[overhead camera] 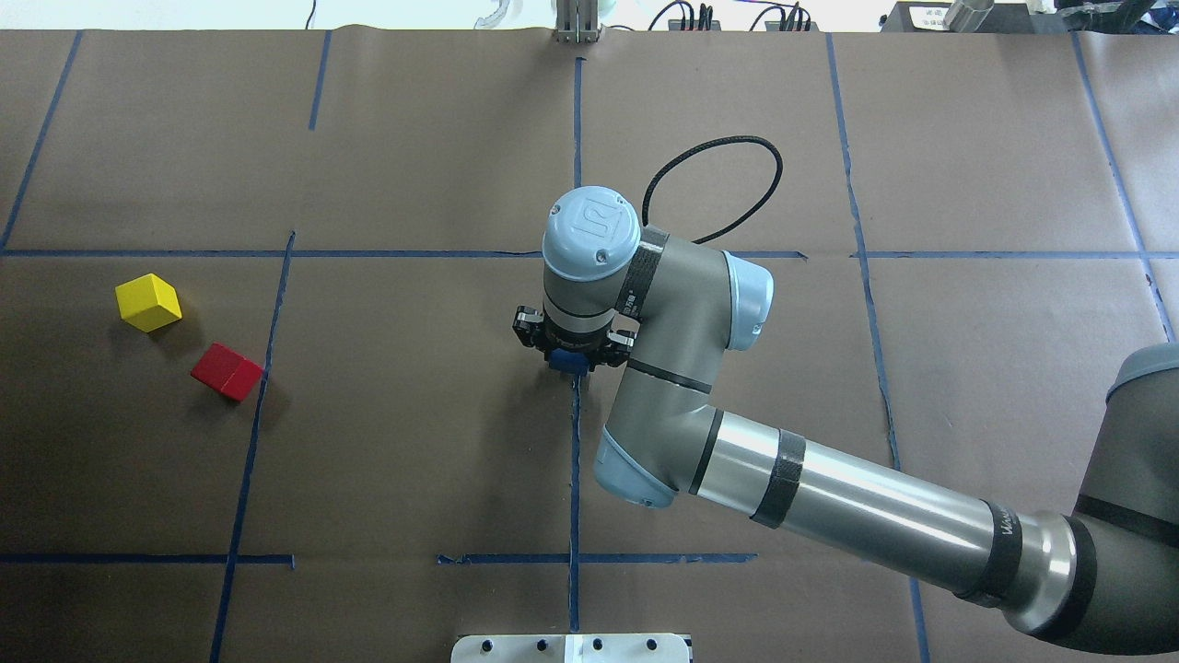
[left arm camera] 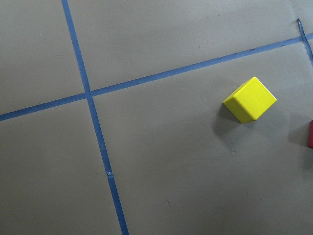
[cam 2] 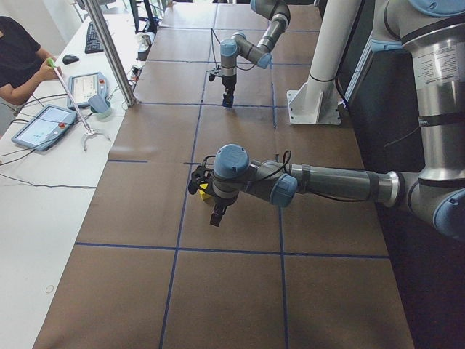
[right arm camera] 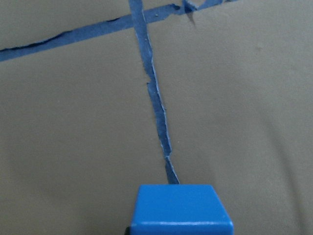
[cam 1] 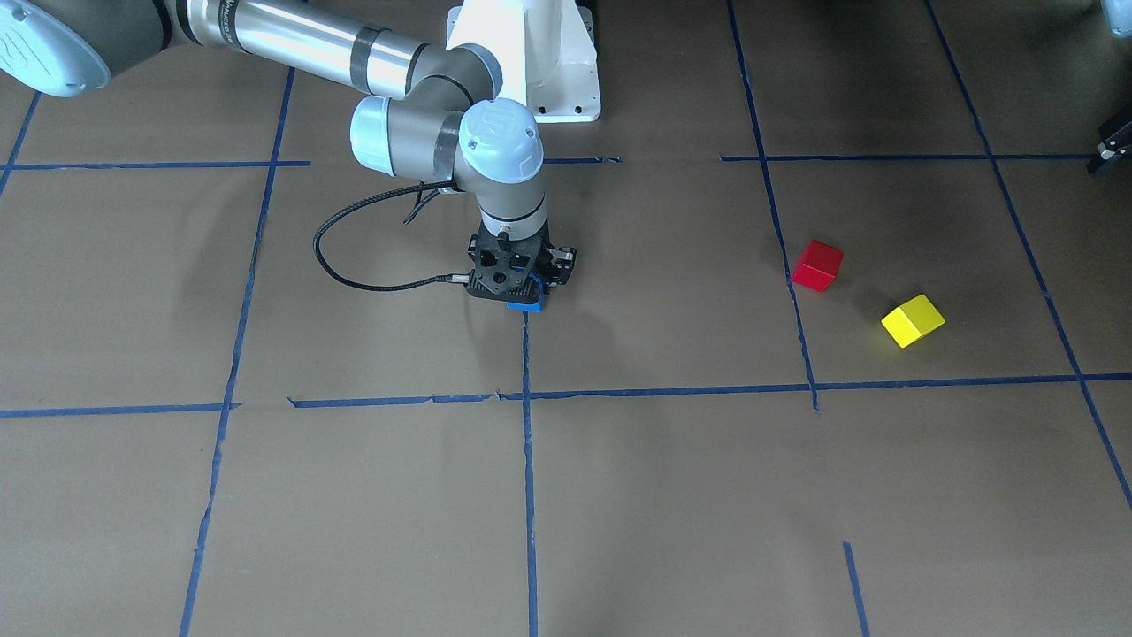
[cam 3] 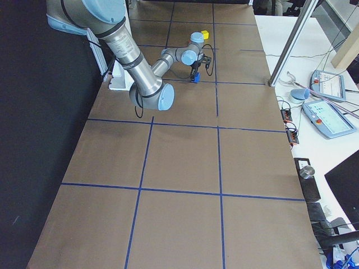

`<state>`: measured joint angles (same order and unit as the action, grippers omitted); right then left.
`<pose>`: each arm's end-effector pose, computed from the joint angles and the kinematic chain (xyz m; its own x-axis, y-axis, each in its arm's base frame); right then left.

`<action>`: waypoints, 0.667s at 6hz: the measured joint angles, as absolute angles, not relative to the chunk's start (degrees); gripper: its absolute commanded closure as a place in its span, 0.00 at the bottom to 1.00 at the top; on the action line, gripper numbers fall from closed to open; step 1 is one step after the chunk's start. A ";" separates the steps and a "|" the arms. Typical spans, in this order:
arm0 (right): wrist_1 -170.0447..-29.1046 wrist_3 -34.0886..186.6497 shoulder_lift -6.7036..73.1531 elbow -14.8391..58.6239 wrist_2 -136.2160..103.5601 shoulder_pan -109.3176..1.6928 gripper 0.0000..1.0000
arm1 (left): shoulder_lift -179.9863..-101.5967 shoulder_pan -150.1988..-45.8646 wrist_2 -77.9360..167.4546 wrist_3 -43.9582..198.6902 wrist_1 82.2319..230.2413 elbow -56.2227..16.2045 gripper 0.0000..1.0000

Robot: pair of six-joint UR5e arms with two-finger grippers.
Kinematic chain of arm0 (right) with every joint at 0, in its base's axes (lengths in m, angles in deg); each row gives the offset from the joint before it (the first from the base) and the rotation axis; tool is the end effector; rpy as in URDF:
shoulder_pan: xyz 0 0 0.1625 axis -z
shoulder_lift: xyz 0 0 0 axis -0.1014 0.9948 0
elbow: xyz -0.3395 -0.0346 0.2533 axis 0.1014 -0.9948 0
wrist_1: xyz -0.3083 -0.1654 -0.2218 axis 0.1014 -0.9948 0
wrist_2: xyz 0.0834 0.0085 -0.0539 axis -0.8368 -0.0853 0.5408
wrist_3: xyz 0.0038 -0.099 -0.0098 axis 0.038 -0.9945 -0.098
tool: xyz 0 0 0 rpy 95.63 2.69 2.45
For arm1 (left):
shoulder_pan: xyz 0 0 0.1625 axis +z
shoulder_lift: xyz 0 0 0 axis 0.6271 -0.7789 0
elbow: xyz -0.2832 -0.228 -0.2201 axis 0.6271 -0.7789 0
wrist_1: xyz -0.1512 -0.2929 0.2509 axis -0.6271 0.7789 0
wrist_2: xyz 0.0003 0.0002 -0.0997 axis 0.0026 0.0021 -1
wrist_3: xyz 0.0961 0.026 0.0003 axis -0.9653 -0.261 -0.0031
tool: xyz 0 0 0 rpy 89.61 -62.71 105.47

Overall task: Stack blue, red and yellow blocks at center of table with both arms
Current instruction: 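Release the blue cube, lift right gripper while left gripper reaches red cube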

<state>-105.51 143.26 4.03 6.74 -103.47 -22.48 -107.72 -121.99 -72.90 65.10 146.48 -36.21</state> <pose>-0.6327 -0.4530 0.1992 0.6507 0.2292 0.7239 -0.1596 0.9733 -0.1648 -0.0089 -0.4124 0.5771 0.6219 0.2972 -0.7245 -0.0853 0.9454 0.3146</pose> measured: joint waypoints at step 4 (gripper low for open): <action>-106.79 143.19 8.22 17.28 -104.15 -24.57 0.00 | -111.81 -104.72 -67.44 87.40 157.47 -35.74 0.00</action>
